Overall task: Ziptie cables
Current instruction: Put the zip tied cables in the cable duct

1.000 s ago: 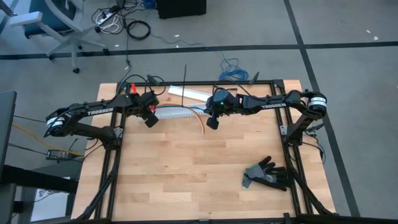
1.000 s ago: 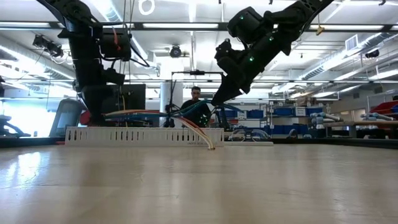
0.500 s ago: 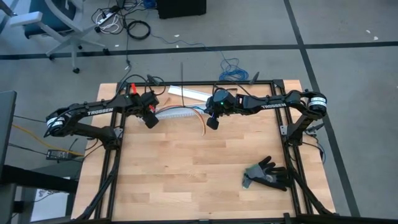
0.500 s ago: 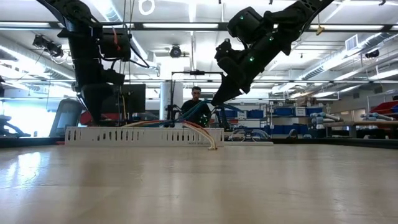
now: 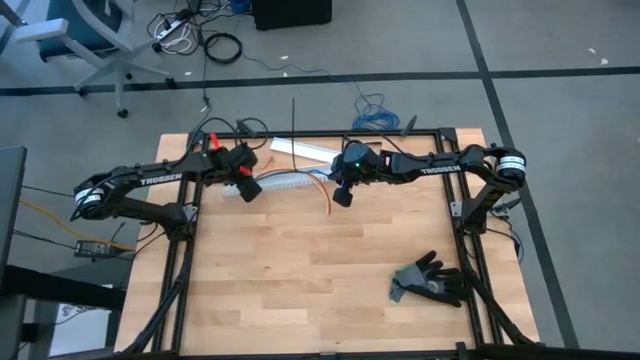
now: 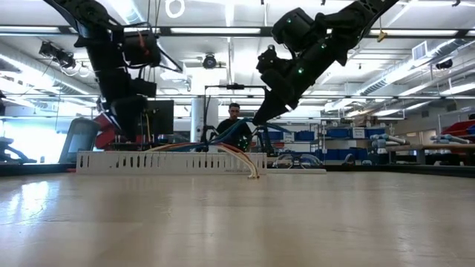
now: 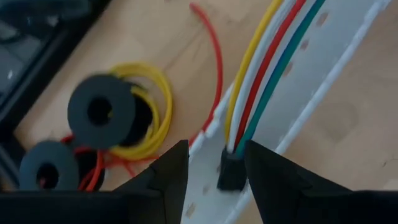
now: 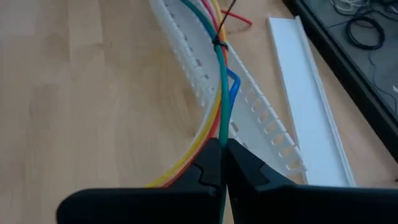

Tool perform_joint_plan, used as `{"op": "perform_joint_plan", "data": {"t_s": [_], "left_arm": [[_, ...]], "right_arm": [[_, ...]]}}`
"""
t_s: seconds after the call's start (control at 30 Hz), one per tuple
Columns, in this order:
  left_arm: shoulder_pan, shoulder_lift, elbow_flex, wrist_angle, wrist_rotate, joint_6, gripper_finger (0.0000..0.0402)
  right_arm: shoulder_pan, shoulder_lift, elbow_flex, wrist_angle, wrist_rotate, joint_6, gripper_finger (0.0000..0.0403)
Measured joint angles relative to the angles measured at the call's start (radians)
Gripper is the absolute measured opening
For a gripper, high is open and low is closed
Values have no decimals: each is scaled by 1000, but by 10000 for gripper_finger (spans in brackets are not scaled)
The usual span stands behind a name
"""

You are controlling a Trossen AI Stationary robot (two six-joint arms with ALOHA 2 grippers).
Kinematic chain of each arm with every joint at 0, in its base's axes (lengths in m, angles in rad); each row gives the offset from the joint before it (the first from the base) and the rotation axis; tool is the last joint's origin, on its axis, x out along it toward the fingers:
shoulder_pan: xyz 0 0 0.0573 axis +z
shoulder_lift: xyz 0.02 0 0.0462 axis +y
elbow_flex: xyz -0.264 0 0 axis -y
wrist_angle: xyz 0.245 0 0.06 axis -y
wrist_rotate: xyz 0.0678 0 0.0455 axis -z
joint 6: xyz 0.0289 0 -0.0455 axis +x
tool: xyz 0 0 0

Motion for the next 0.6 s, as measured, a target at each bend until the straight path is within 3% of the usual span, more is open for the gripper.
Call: {"op": "perform_joint_plan", "data": {"t_s": [0.13, 0.4, 0.6], "left_arm": [[0, 0, 0, 33, 12, 24, 165], [0, -3, 0, 115, 25, 23, 165], [-56, -38, 0, 341, 171, 28, 165]], "right_arm": [[0, 0, 0, -2, -13, -2, 40], [-22, 0, 0, 5, -11, 23, 148], [-23, 0, 0, -22, -21, 153, 198]]}}
